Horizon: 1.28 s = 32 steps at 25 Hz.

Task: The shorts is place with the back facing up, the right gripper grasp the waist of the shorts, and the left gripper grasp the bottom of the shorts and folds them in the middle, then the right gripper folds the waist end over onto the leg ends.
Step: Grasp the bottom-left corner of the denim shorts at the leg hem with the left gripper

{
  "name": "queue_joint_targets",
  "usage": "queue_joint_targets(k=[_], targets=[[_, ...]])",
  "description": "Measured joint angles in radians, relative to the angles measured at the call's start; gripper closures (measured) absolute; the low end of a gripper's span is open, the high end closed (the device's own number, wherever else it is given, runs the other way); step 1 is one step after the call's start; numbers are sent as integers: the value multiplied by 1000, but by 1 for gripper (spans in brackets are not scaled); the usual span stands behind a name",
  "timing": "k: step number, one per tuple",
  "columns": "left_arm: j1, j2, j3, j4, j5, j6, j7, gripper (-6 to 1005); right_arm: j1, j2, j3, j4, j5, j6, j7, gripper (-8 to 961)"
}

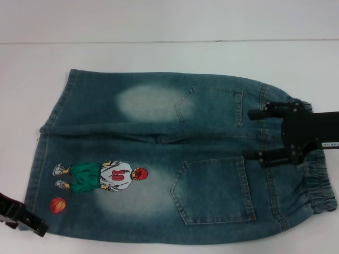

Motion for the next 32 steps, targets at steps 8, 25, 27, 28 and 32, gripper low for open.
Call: queue_joint_targets(k=[8,25,27,28,32], targets=[[-17,1,7,-25,0,-12,-1,147,4,1,4,9,1,2,0,42],[-33,-1,15,-65,0,-52,-32,268,8,0,5,10,2,7,0,41],[-36,-3,14,-73,0,-66,-42,296,8,1,6,10,2,7,0,41],[-38,-5,13,-78,0,-75,-50,310,8,1,7,10,2,7,0,41],[-42,-13,19,-88,0,-93,-72,493,8,1,15,10,2,7,0,41]])
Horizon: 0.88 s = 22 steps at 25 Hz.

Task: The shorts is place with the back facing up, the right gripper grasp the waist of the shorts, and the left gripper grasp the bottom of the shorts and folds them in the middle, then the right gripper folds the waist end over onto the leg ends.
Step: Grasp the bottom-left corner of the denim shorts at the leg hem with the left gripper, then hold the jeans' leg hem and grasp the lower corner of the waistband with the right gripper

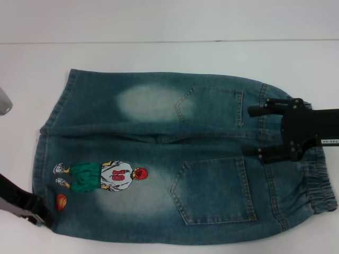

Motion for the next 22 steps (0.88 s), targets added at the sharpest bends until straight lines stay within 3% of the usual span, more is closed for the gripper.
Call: queue_joint_targets(k=[6,12,22], targets=[[-3,-15,6,42,0,17,-8,747,1,0,5,0,0,12,-1,41],[-9,-16,5,48,-2,23,-12,921,1,0,5,0,0,13,-1,42],[-28,-28,-17,76,-72,0,-5,924,-30,-3,25,-31,12,24,108,41]])
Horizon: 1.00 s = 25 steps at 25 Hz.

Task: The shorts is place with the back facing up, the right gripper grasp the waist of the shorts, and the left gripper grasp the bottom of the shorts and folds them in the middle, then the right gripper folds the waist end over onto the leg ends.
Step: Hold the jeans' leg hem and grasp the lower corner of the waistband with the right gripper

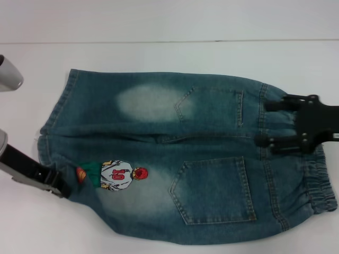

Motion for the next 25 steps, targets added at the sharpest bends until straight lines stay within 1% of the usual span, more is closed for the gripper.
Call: queue_joint_targets(k=[4,6,8,12,14,15,18,20,22,25], targets=[[-8,-6,0,3,-16,-19,14,925,-30,-4,-1,-128,-100,-8,175,41],[-9,-6,0,11,-21,-23,22,925,-29,-6,-1,-207,-203,-49,268,41],[-8,-6,0,24,-22,-26,28,926,-13,-14,5,-279,-314,-122,350,41],[-1,-3,0,41,-22,-31,54,926,34,-33,16,-366,-470,-266,452,42],[0,-3,0,41,-22,-32,65,926,61,-38,20,-397,-550,-330,490,42],[0,-3,0,41,-22,-32,70,925,75,-38,19,-407,-587,-340,506,42],[8,-1,4,53,-22,-30,78,925,109,-36,-1,-413,-730,-355,553,42],[11,-1,5,57,-22,-30,78,925,120,-27,-32,-402,-799,-356,576,41],[18,-1,6,63,-22,-29,81,925,121,-19,-71,-388,-832,-356,595,41],[24,0,4,65,-21,-28,88,926,116,-9,-110,-373,-833,-355,612,41]])
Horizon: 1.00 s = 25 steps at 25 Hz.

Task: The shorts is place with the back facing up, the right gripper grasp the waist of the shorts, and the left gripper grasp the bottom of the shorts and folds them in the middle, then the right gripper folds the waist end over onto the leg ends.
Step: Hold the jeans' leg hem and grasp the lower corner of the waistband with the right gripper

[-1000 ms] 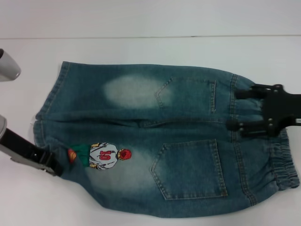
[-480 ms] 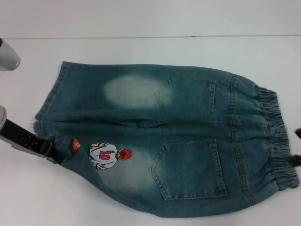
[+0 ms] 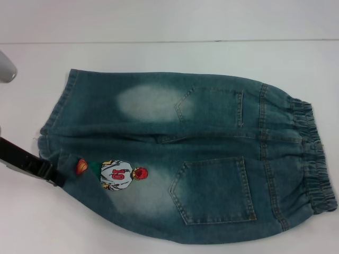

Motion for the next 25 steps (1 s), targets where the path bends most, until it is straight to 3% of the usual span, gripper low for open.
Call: queue_joint_targets(k=[7,25], targets=[[13,3,-1,10,1,-1,9,926,3,13,-18,79,15,18,-1,42],[17,6,-2,17,7,-3,14,925,7,11,-23,190,69,116,-33,41]])
